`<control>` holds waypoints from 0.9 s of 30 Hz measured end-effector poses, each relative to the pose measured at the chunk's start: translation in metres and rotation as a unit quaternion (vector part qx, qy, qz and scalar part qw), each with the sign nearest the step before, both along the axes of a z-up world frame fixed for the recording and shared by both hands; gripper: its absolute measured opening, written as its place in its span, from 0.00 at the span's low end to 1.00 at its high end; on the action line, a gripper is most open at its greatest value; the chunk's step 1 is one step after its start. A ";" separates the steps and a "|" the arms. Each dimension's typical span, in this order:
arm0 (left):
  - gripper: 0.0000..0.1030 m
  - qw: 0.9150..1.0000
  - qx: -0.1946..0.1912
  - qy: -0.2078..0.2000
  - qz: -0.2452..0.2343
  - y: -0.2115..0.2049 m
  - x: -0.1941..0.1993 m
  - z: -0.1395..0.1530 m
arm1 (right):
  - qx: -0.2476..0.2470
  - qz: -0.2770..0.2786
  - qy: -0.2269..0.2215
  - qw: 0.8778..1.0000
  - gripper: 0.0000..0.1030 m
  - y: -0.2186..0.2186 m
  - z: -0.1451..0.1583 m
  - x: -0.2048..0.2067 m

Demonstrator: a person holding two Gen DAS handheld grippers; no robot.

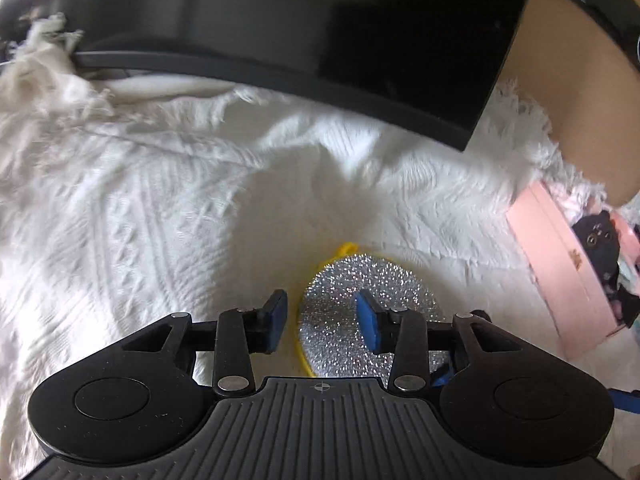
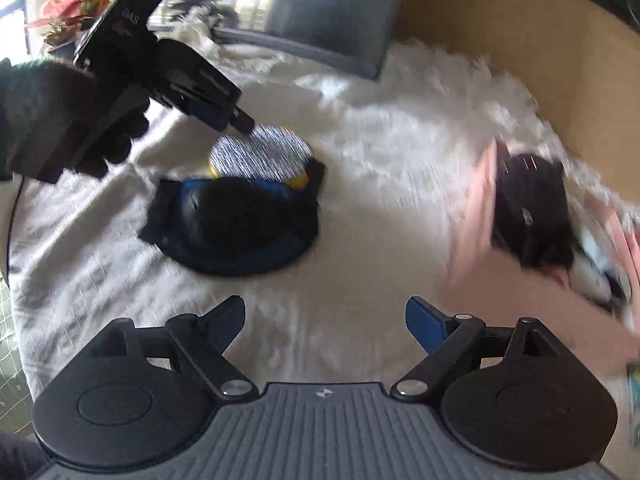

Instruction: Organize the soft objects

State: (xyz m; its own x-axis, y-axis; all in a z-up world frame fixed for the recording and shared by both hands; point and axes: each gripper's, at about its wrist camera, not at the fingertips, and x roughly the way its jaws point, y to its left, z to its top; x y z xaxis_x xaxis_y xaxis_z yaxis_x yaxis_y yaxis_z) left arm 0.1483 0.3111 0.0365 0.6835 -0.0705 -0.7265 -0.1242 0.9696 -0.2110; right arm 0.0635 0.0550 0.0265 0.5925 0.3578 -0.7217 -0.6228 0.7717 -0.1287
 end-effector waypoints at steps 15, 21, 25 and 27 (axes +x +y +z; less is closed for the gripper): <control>0.44 0.997 -0.055 0.043 -0.045 -0.003 0.014 -0.013 | -0.019 0.048 -0.098 0.994 0.85 0.027 0.007 -0.024; 0.41 0.991 -0.075 0.059 -0.096 -0.018 -0.010 -0.010 | -0.044 0.131 -0.173 0.975 0.85 0.102 -0.004 -0.035; 0.41 0.997 -0.042 0.036 -0.046 -0.006 -0.014 -0.003 | -0.092 0.115 -0.190 0.971 0.84 0.126 -0.025 -0.024; 0.41 0.997 -0.045 0.031 -0.048 -0.003 -0.012 -0.002 | -0.099 0.090 -0.181 0.974 0.84 0.118 -0.023 -0.020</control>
State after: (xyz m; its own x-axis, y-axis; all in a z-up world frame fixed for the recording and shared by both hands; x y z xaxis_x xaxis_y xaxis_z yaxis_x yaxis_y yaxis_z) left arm 0.1362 0.3077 0.0340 0.6241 -0.1999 -0.7553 -0.0483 0.9550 -0.2927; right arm 0.0432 0.1728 0.0037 0.7617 0.3543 -0.5425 -0.6316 0.5927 -0.4998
